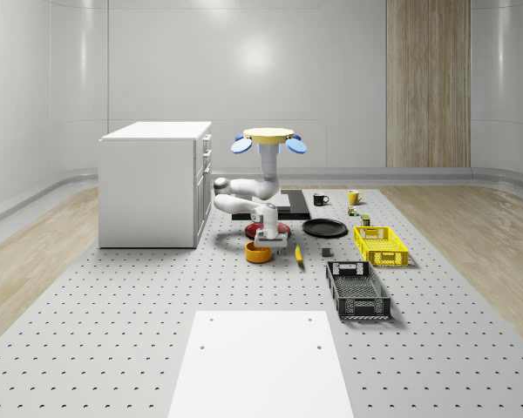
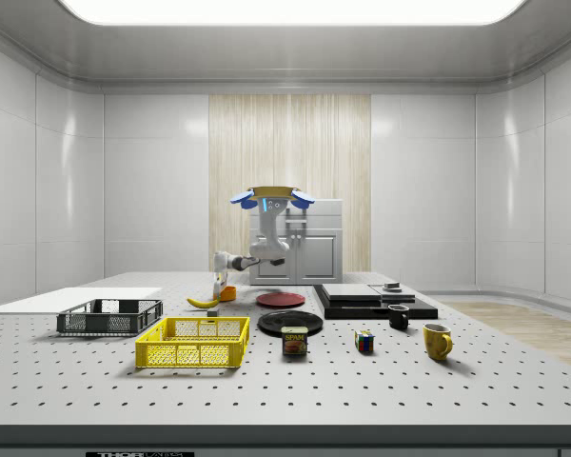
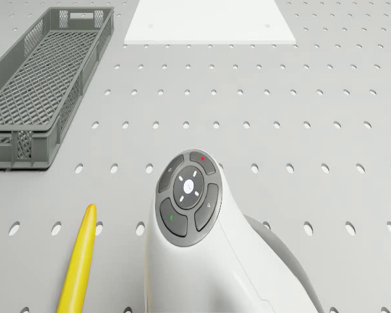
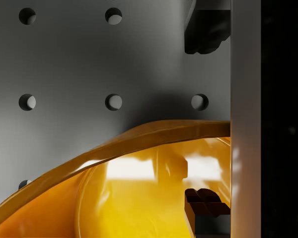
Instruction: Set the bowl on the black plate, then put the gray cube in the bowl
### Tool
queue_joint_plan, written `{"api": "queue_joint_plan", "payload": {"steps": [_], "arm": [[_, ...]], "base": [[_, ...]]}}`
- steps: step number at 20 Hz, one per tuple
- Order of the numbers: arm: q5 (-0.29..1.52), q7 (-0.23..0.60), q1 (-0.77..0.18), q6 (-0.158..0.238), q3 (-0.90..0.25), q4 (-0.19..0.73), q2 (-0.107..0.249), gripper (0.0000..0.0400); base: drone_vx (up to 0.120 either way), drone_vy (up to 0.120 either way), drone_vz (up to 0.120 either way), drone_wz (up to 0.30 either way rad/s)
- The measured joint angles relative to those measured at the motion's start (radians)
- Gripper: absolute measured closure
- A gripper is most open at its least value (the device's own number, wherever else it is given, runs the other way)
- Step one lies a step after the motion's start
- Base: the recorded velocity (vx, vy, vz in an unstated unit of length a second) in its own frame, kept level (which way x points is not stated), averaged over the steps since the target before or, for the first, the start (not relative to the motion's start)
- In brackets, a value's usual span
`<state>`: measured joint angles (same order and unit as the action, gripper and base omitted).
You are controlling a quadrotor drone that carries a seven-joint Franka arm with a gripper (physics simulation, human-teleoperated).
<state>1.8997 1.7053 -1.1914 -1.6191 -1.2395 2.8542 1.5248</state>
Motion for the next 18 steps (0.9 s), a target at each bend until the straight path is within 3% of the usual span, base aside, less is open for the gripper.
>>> {"api": "queue_joint_plan", "payload": {"steps": [6, 7, 9, 11, 14, 18], "arm": [[0.000, -0.009, 0.009, -0.001, 0.000, 0.000, 0.001, 0.0000], [0.000, -0.010, 0.010, -0.001, 0.000, 0.000, 0.001, 0.0024], [0.000, -0.011, 0.012, -0.001, 0.001, 0.000, 0.001, 0.0132], [0.001, -0.012, 0.012, 0.000, 0.001, 0.000, 0.000, 0.0198], [0.001, -0.013, 0.013, 0.000, 0.001, 0.000, 0.000, 0.0252], [0.001, -0.013, 0.014, 0.001, 0.001, 0.000, -0.001, 0.0282]], "base": [[0.000, 0.000, 0.000, 0.000], [0.000, 0.000, 0.000, 0.000], [0.000, 0.000, 0.000, 0.000], [0.000, 0.000, 0.000, 0.000], [0.000, 0.000, 0.000, 0.000], [0.000, 0.000, 0.000, 0.000]]}}
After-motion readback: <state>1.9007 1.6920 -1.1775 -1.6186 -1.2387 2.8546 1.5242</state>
